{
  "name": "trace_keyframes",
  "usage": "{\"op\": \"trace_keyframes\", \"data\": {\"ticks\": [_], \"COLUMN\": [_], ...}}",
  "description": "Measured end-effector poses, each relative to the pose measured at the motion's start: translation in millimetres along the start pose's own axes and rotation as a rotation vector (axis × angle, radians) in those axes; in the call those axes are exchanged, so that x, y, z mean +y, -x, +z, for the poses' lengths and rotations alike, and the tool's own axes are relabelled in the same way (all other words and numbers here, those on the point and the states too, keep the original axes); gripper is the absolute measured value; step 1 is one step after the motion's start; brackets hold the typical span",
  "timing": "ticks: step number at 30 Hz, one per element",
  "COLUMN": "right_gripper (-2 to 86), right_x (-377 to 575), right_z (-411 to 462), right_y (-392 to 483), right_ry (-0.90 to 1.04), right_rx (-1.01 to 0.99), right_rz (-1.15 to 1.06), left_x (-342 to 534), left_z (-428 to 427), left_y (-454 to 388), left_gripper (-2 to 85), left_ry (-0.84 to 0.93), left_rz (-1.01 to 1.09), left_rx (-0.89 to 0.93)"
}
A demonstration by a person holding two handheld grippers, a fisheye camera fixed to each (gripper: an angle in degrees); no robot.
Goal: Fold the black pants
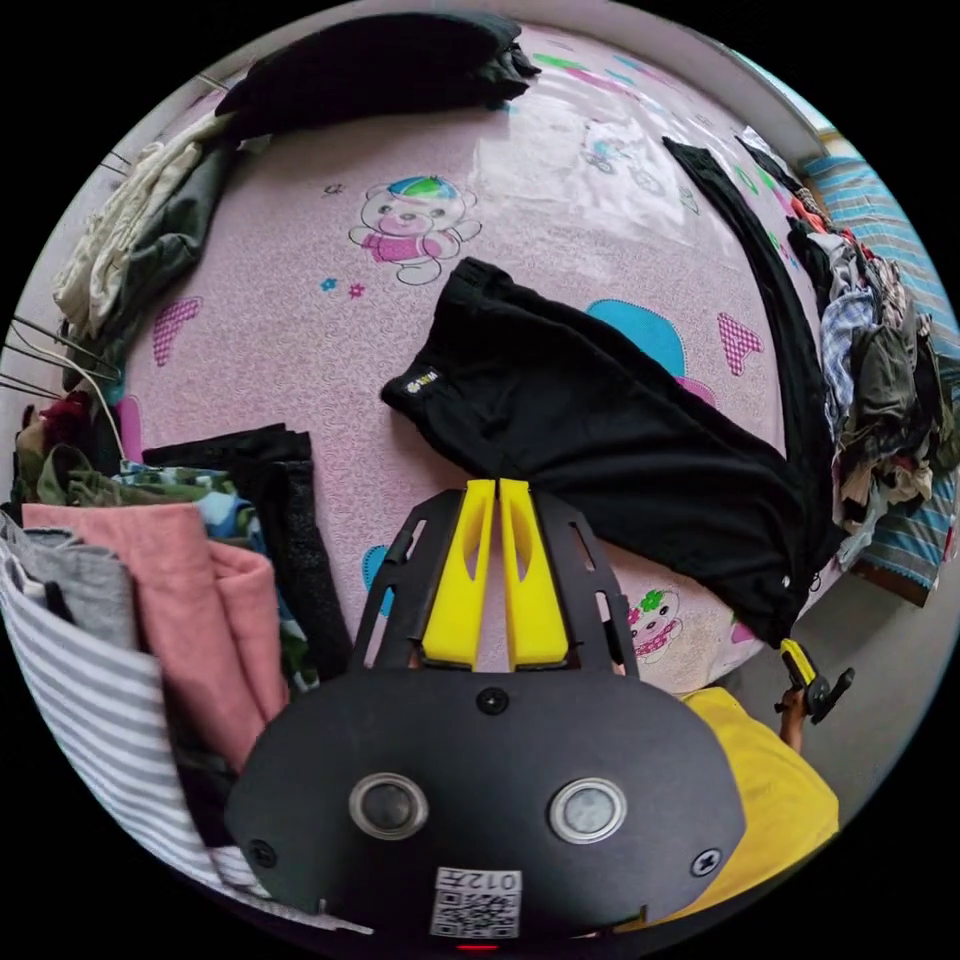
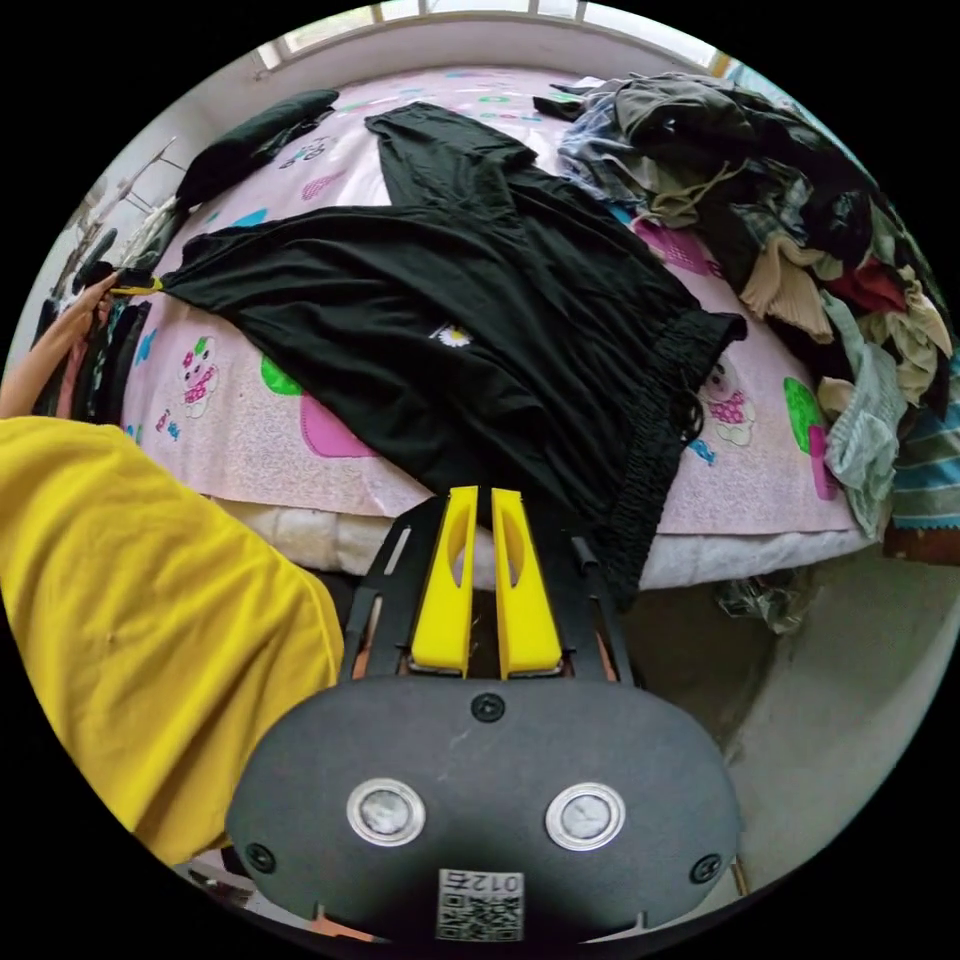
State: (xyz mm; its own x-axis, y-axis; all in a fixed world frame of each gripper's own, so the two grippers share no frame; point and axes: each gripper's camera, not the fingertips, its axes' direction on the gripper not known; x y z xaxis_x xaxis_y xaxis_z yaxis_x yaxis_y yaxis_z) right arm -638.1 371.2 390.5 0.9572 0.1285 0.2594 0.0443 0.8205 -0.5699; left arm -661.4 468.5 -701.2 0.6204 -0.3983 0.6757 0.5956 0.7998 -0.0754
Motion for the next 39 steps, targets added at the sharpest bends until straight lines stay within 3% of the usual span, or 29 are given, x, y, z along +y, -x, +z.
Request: {"op": "trace_keyframes", "data": {"ticks": [10,19,22,25,30,33,35,39], "right_gripper": [4.6,3.0,1.2,0.6,0.3,0.3,0.2,0.2], "right_x": [-5.3,-12.0,-7.0,11.5,32.0,31.2,32.6,40.0], "right_z": [-3.0,18.2,-16.0,-62.1,-30.7,-20.3,-25.1,-28.0], "right_y": [-3.1,-25.2,-34.4,-51.4,-54.1,-55.7,-61.4,-85.8], "right_ry": [-0.06,0.11,0.053,-0.001,0.228,0.245,0.219,0.233], "right_rx": [0.163,0.28,0.236,0.058,-0.153,-0.141,-0.139,-0.104], "right_rz": [-0.01,-0.124,-0.155,-0.218,-0.299,-0.273,-0.245,-0.183], "left_x": [0.8,-3.4,1.9,9.9,15.5,23.1,34.6,55.5], "left_z": [-15.2,-14.9,-31.3,-36.1,18.3,27.7,16.7,21.1], "left_y": [-19.4,-41.8,-48.0,-55.8,-81.2,-85.4,-91.9,-90.7], "left_gripper": [-0.1,-0.1,-0.1,-0.1,-0.1,-0.1,-0.1,-0.1], "left_ry": [0.035,0.046,0.013,0.039,0.314,0.324,0.222,0.212], "left_rz": [0.079,0.059,0.067,0.084,0.163,0.124,0.148,0.088], "left_rx": [-0.011,0.0,0.022,-0.032,-0.263,-0.302,-0.265,-0.161]}}
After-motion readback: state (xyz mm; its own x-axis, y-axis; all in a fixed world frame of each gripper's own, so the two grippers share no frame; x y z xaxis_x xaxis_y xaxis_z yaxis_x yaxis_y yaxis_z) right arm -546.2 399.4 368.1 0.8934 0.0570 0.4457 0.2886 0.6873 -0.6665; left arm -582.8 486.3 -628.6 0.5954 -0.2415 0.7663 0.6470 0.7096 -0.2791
